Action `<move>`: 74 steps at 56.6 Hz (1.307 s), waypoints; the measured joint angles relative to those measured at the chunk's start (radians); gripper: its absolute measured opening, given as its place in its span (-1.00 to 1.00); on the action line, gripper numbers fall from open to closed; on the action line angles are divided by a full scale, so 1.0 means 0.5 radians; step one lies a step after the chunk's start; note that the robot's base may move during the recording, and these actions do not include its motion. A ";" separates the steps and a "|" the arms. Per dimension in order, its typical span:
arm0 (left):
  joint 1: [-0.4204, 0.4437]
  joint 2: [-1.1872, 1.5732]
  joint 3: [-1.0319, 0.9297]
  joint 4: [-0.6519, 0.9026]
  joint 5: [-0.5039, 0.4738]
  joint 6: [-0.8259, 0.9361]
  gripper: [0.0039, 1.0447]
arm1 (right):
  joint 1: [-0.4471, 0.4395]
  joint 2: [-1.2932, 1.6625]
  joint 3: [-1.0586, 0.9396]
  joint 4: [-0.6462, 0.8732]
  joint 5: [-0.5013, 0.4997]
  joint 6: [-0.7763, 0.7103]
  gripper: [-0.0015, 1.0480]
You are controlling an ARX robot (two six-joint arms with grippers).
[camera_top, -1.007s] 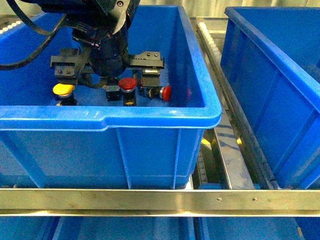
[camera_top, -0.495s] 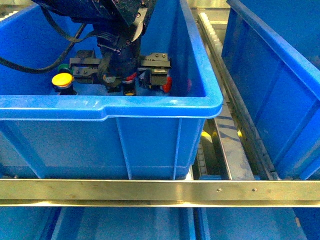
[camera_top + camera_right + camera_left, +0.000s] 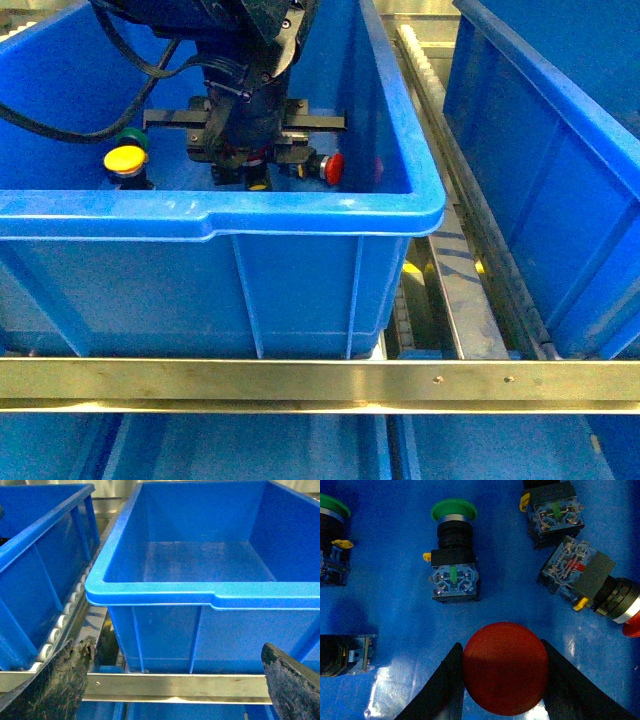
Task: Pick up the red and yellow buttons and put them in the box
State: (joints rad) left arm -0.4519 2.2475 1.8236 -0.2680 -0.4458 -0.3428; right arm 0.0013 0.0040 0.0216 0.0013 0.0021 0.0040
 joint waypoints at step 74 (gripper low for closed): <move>0.443 -1.588 -1.849 2.417 1.976 -1.433 -0.36 | 0.000 0.000 0.000 0.000 -0.001 0.000 0.89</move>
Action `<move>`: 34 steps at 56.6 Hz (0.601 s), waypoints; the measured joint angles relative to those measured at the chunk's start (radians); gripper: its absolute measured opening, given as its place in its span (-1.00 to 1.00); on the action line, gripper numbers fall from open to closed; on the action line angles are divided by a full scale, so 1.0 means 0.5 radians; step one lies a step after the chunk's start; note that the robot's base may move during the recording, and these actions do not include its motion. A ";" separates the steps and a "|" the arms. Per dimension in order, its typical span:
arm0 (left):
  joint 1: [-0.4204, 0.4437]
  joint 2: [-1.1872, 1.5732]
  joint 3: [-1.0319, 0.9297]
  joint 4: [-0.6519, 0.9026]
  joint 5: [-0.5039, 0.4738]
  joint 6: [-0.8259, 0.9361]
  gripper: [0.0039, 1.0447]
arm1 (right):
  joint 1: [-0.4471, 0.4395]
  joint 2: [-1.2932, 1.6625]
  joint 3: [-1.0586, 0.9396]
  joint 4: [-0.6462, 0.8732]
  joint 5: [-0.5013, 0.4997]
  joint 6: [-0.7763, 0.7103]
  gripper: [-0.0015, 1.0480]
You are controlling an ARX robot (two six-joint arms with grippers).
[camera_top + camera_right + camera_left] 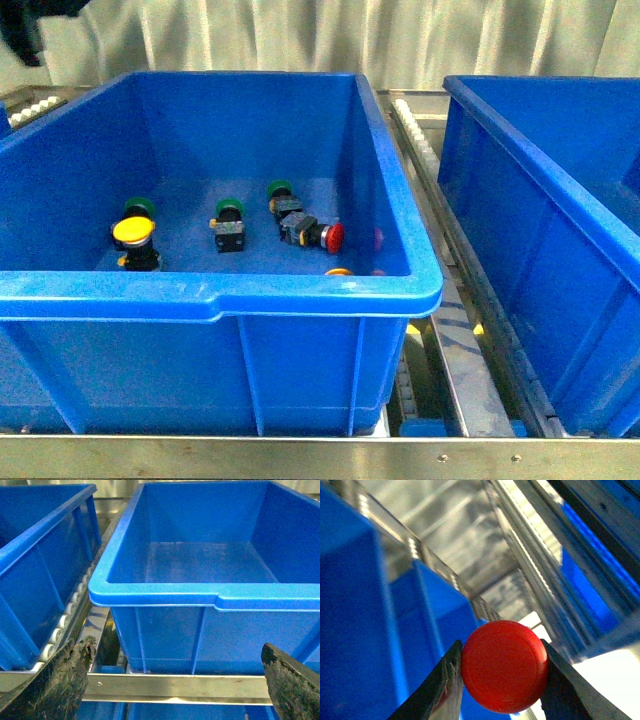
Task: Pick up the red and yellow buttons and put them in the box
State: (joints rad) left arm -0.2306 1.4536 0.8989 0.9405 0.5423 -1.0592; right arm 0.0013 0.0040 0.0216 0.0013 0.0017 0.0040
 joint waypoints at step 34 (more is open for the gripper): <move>-0.356 0.309 0.157 0.021 0.368 0.024 -0.36 | 0.000 0.000 0.000 0.000 0.001 0.000 0.89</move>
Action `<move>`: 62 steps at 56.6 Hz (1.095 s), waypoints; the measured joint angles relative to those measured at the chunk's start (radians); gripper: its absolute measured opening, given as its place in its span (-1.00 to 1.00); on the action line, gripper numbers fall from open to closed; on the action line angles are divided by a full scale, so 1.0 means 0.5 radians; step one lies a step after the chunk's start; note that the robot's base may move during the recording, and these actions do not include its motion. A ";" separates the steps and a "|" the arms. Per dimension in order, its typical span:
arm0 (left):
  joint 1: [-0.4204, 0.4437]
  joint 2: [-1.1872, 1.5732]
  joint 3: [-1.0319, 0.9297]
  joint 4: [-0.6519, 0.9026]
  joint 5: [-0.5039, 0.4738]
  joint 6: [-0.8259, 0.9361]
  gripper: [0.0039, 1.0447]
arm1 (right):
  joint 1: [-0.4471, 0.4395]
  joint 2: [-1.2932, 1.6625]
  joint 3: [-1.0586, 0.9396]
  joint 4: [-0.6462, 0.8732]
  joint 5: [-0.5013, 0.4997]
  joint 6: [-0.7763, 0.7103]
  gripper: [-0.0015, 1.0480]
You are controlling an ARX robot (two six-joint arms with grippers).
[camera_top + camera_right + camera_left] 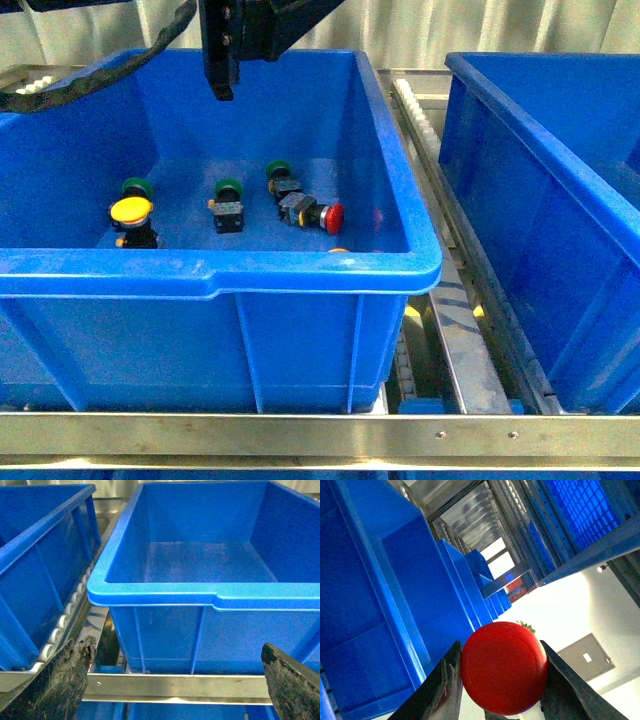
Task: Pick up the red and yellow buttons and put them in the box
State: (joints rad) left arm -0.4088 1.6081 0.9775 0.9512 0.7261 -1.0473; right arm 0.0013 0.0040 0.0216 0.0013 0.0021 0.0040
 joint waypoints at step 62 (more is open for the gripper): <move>-0.013 -0.009 0.102 0.008 -0.105 0.057 -0.36 | 0.449 2.222 1.250 1.547 -0.079 2.963 0.89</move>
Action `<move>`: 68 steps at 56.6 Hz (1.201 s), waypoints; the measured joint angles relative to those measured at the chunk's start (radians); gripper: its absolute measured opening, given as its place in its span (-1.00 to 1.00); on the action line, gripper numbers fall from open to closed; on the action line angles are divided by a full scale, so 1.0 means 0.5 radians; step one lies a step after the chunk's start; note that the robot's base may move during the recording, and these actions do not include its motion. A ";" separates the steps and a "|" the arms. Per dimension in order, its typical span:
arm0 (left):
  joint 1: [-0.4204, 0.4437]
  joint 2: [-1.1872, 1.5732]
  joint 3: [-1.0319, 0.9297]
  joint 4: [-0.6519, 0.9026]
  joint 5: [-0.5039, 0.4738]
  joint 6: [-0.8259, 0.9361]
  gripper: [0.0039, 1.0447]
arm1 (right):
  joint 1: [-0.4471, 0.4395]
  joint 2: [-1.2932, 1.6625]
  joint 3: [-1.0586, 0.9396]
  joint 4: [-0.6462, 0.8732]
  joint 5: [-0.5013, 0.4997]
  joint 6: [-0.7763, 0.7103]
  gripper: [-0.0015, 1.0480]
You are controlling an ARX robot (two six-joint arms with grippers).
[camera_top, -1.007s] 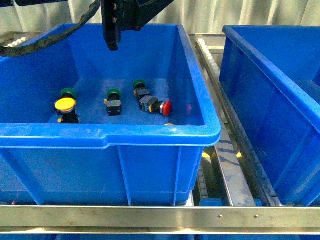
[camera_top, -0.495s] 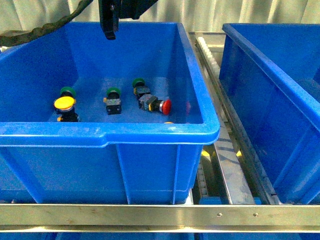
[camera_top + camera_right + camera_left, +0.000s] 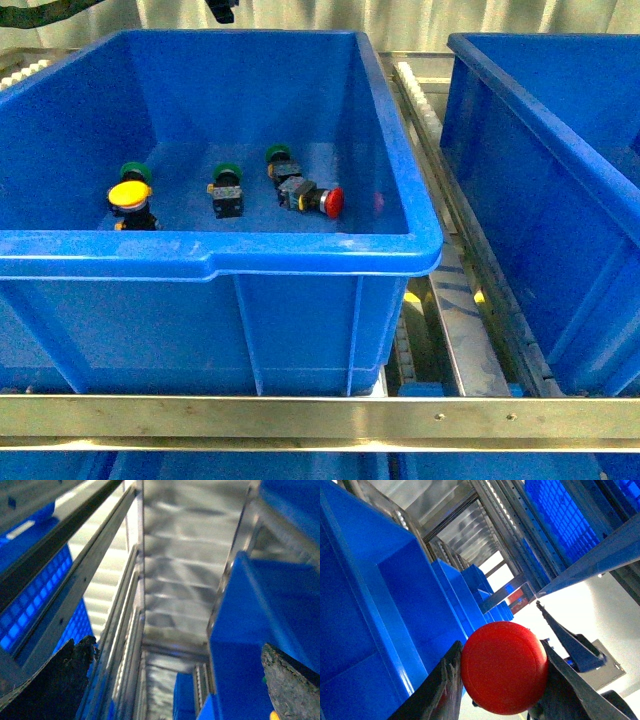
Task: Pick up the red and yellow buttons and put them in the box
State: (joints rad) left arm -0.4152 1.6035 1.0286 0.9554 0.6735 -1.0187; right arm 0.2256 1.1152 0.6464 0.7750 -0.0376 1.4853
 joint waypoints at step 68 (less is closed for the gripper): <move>-0.066 0.105 0.098 -0.045 -0.039 0.002 -0.36 | 0.372 0.302 0.097 0.238 -0.088 -0.191 0.89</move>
State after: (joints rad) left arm -0.4484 1.6558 1.0775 0.9329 0.6540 -1.0180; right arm 0.4118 1.2663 0.6949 0.8940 -0.0814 1.3899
